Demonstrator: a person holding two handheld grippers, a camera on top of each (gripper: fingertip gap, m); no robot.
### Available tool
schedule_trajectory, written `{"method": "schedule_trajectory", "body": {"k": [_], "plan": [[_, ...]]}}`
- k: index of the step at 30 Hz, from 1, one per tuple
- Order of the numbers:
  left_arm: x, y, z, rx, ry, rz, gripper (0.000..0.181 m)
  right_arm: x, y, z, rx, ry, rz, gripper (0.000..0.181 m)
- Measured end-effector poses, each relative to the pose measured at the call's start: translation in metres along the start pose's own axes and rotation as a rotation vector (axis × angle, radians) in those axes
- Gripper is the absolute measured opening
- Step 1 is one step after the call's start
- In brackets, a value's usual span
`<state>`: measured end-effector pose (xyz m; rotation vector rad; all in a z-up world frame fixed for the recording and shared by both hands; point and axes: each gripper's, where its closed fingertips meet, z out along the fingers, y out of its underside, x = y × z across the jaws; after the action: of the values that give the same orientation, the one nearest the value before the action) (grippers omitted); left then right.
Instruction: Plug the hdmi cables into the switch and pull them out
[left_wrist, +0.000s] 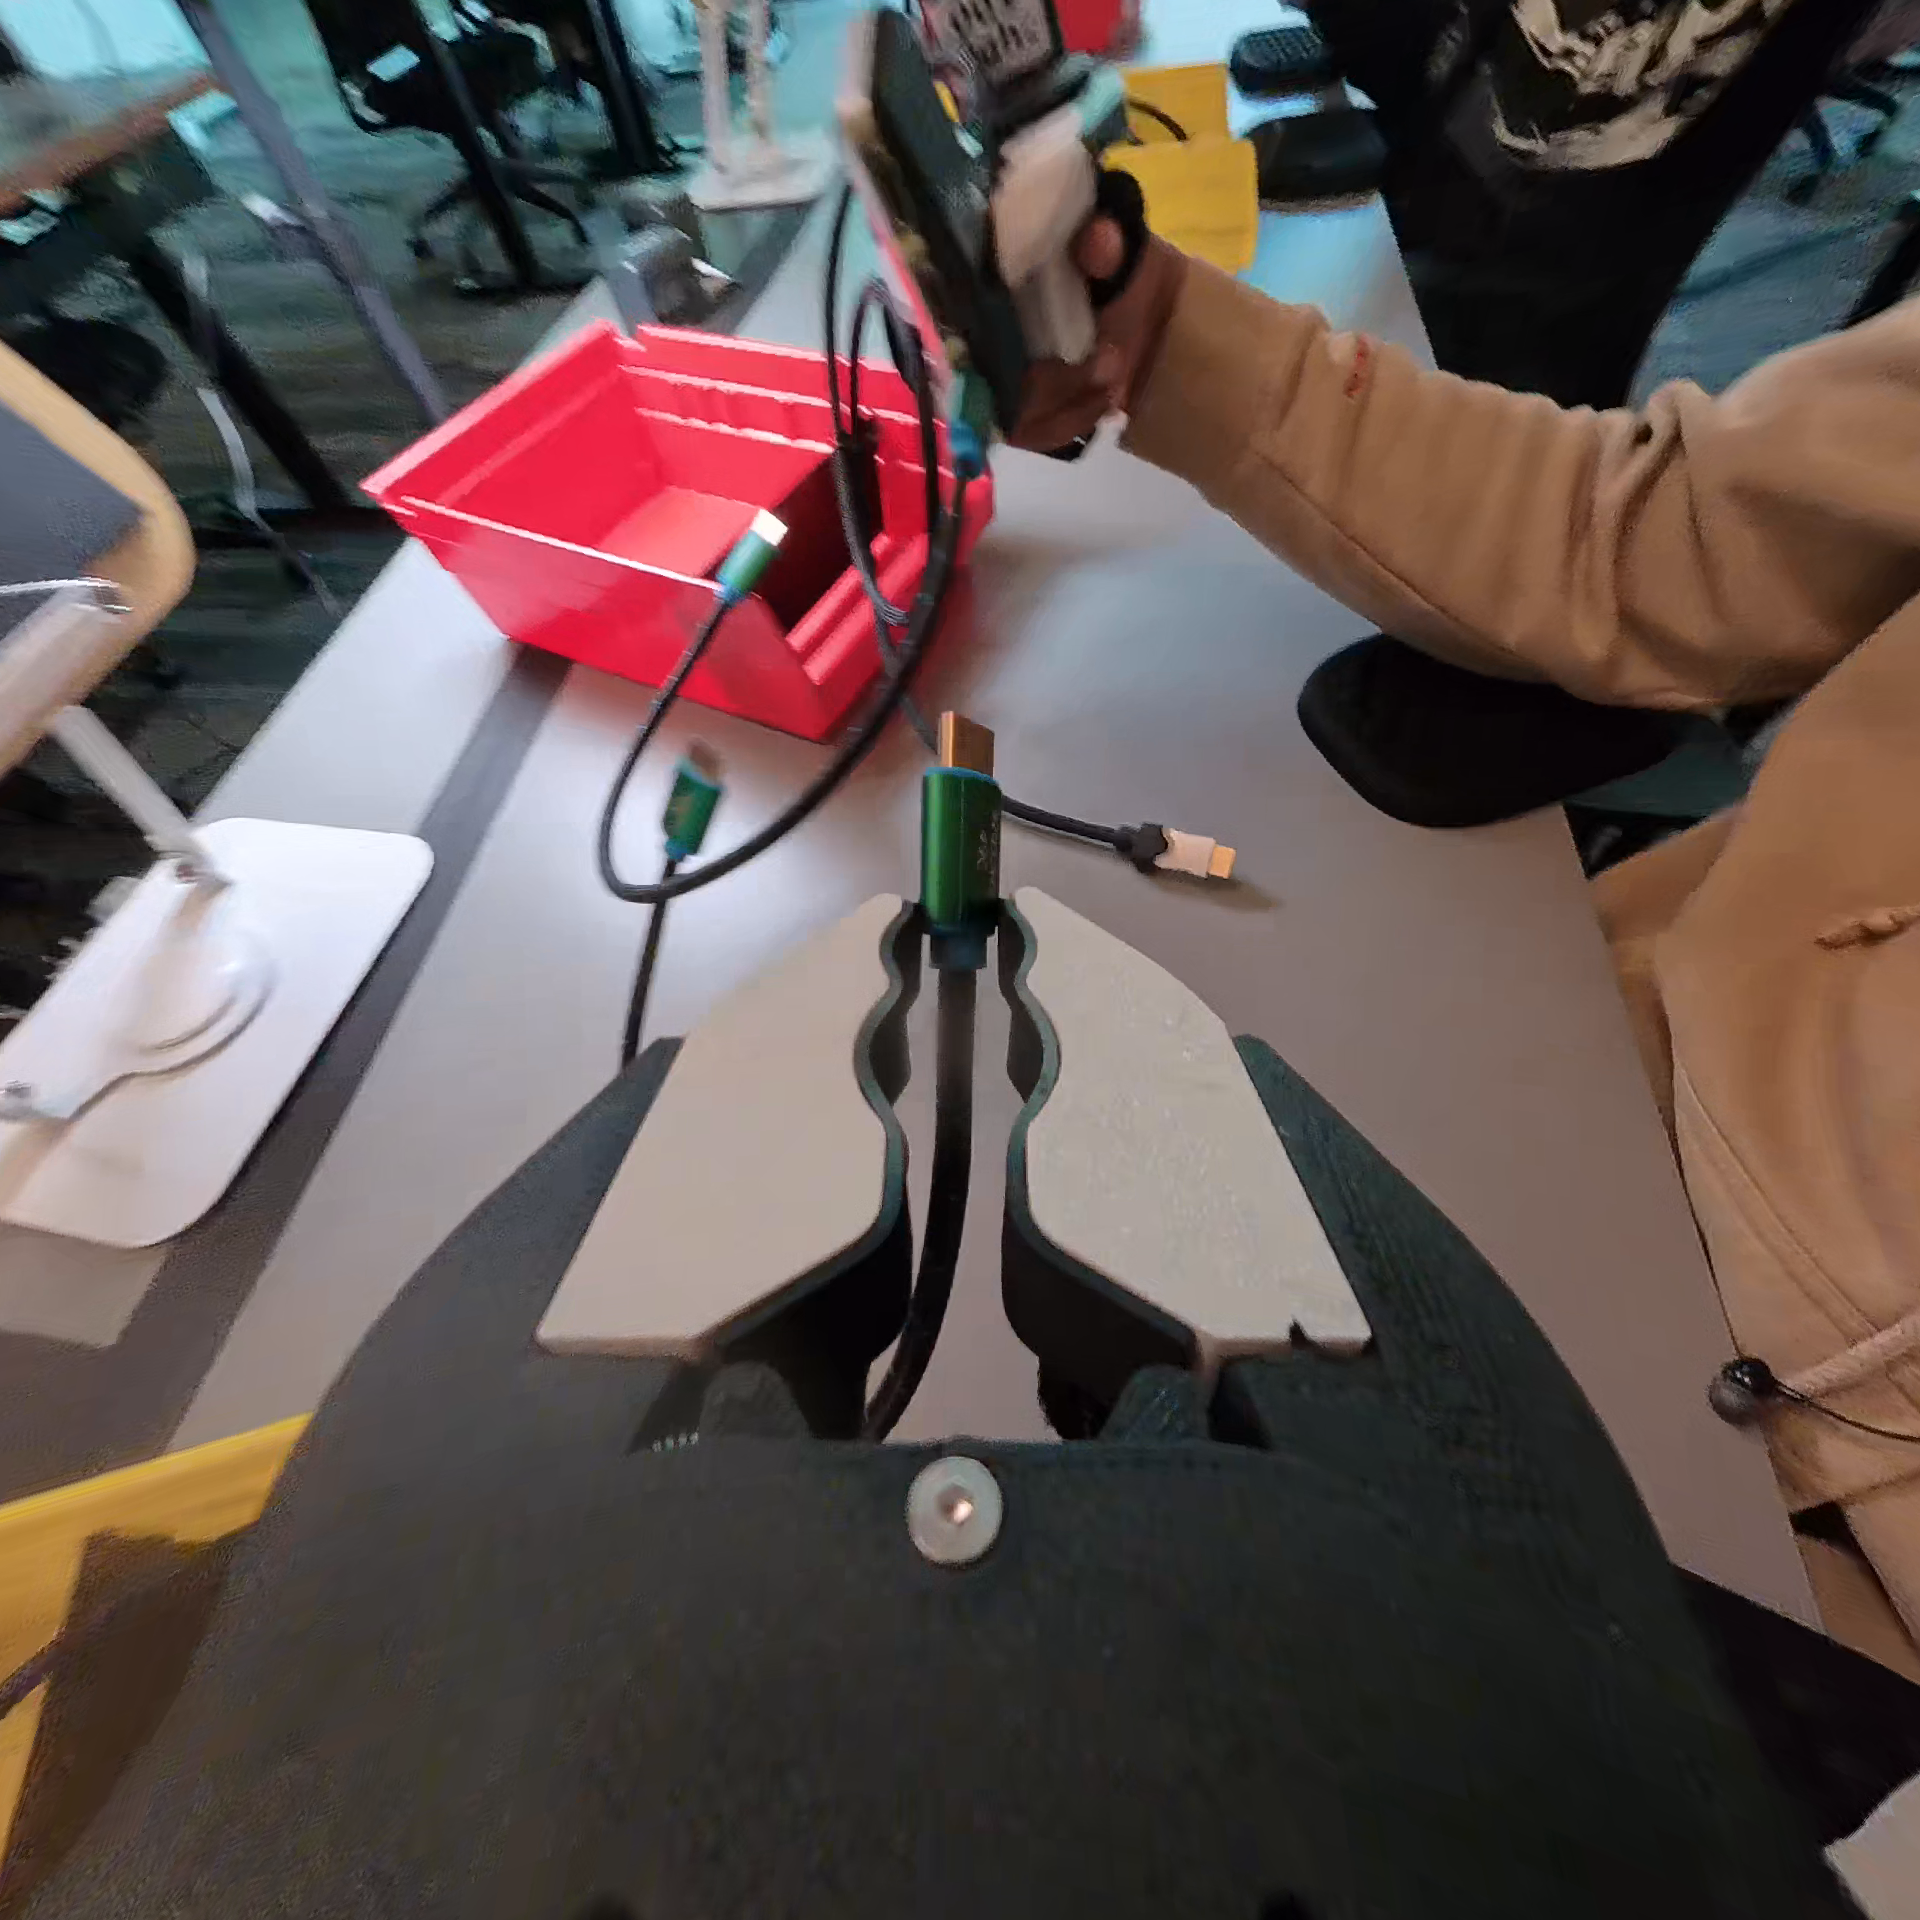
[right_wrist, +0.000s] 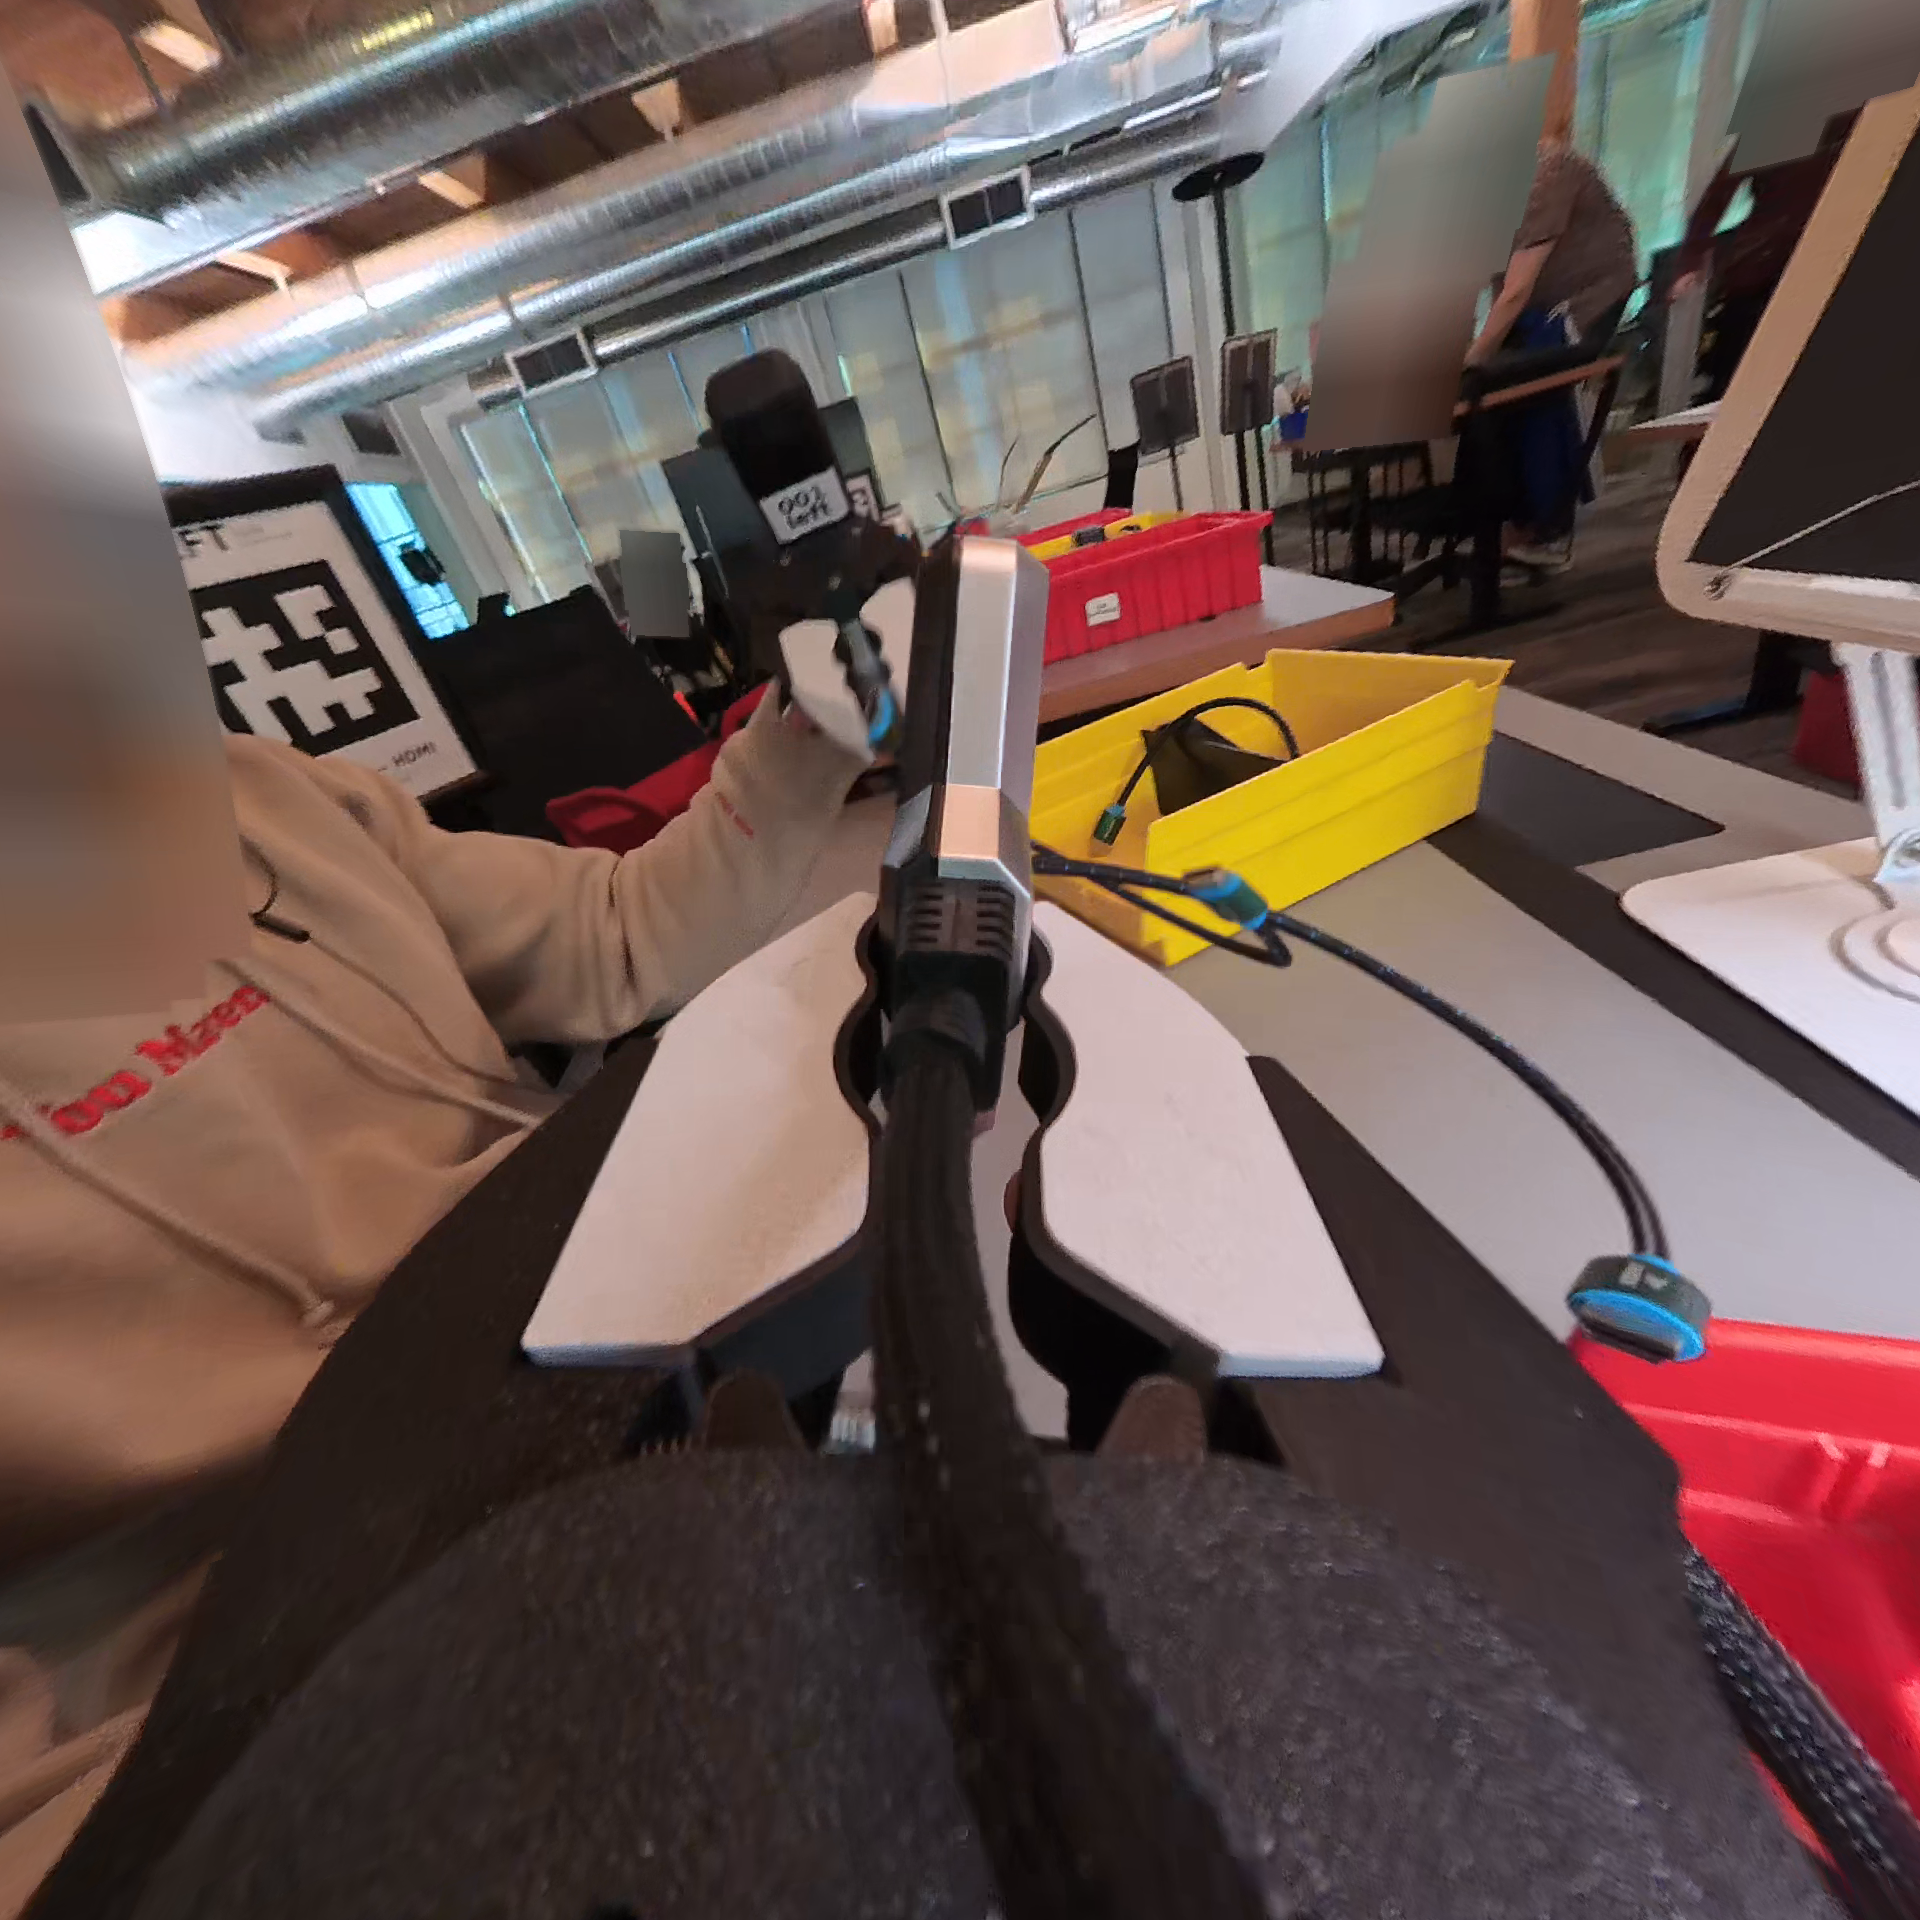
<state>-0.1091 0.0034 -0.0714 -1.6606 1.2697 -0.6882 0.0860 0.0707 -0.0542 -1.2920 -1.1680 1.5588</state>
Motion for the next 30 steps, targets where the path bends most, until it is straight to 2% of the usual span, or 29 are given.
{"method": "schedule_trajectory", "body": {"k": [2, 4, 9, 11, 15, 21, 30], "plan": [[0.0, -0.009, -0.009, 0.034, -0.028, 0.004, 0.014, -0.01, 0.006, -0.002, -0.051, -0.044, 0.007, 0.022], [0.001, -0.014, -0.003, 0.025, -0.048, 0.024, 0.015, -0.016, 0.013, 0.002, -0.102, -0.061, 0.006, 0.022], [0.008, -0.024, 0.037, -0.014, -0.083, 0.033, 0.015, -0.016, 0.036, 0.031, -0.222, -0.093, 0.025, 0.022], [0.005, -0.026, 0.052, -0.028, -0.135, 0.0, 0.015, -0.016, 0.04, 0.045, -0.232, -0.123, 0.043, 0.022], [0.01, -0.026, 0.071, -0.025, -0.123, 0.01, 0.015, -0.012, 0.044, 0.069, -0.214, -0.152, 0.059, 0.022], [0.009, -0.026, 0.068, 0.005, -0.092, -0.027, 0.015, -0.019, 0.047, 0.078, -0.206, -0.219, 0.081, 0.022], [0.011, -0.003, 0.07, -0.135, -0.079, -0.001, 0.015, -0.016, 0.066, 0.083, -0.323, -0.175, 0.076, 0.022]]}}
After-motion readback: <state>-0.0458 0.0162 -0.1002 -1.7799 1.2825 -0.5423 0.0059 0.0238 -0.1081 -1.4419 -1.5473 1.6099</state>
